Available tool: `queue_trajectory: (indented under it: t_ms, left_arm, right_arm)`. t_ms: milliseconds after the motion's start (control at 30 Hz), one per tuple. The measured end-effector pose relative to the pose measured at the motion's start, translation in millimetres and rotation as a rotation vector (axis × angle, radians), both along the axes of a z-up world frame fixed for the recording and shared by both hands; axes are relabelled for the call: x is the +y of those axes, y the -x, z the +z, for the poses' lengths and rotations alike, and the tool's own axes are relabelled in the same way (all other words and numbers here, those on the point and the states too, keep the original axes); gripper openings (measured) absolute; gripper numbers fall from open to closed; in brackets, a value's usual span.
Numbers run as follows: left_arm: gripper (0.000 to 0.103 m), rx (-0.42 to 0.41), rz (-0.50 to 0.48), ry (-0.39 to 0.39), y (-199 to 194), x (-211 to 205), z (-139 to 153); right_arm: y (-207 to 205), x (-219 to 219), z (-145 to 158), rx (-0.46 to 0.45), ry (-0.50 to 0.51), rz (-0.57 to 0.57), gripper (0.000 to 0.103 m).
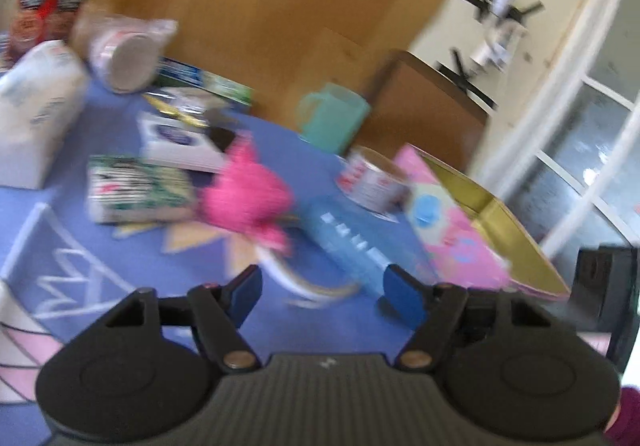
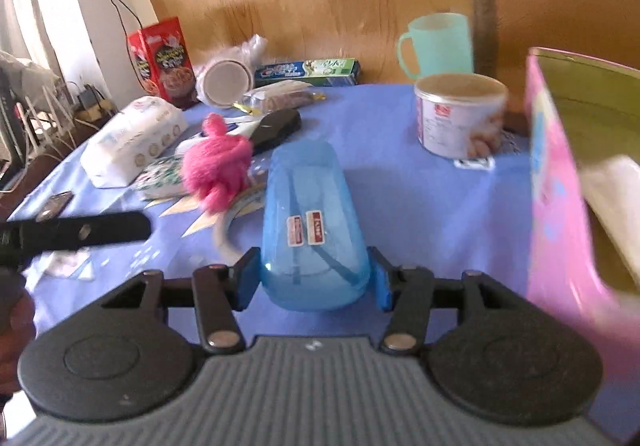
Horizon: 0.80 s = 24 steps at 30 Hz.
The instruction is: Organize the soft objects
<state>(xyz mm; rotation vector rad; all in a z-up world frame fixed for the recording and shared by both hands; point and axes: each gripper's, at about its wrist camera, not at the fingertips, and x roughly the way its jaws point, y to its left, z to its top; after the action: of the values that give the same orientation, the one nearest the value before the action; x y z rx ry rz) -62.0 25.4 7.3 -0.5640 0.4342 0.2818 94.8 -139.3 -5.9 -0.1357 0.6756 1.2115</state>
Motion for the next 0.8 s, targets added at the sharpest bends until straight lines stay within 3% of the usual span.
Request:
queue_trajectory:
  t_ms: [67,100,200,233,267,333,467,600,800]
  left_arm:
    - [0.086,0.040,-0.050,0.022,-16,-10,3]
    - [0.087,0.060,-0.073,0.042,-23,-15,1]
    - [0.086,0.148,-0.116,0.129,-49,-22,-12]
    - [0.078,0.168,-0.116,0.154,-56,-23,-18]
    - [0.065,0.158,-0.098,0.136,-57,-26,-19]
    - [0.062,0.169,-0.110,0.117,-63,-33,-14]
    - [0.061,0.125,-0.151,-0.014,-78,-58,22]
    - [0.060,0.072,-0.265,-0.110,-122,-90,61]
    - [0.063,0.033,-0.426,-0.228,-218,-157,73]
  right_arm:
    - [14,-15,-4,0.004,-0.006,0.018,0.057]
    - [21,-21,-7,0.008,-0.008,0.027,0.057]
    - [37,-31,-13,-0.046,-0.011,0.045,0.062]
    - [39,-31,-14,-0.067,-0.015,0.052,0.062]
    - [41,-30,-16,-0.089,-0.018,0.055,0.062]
    - [36,-34,-16,-0.110,-0.038,0.058,0.056]
    - [26,-56,-1,-0.159,-0.154,-0.005,0.056]
    - [8,-89,20,-0.246,-0.255,-0.159,0.056]
    - [-52,-141,23,-0.292,-0.261,-0.433,0.056]
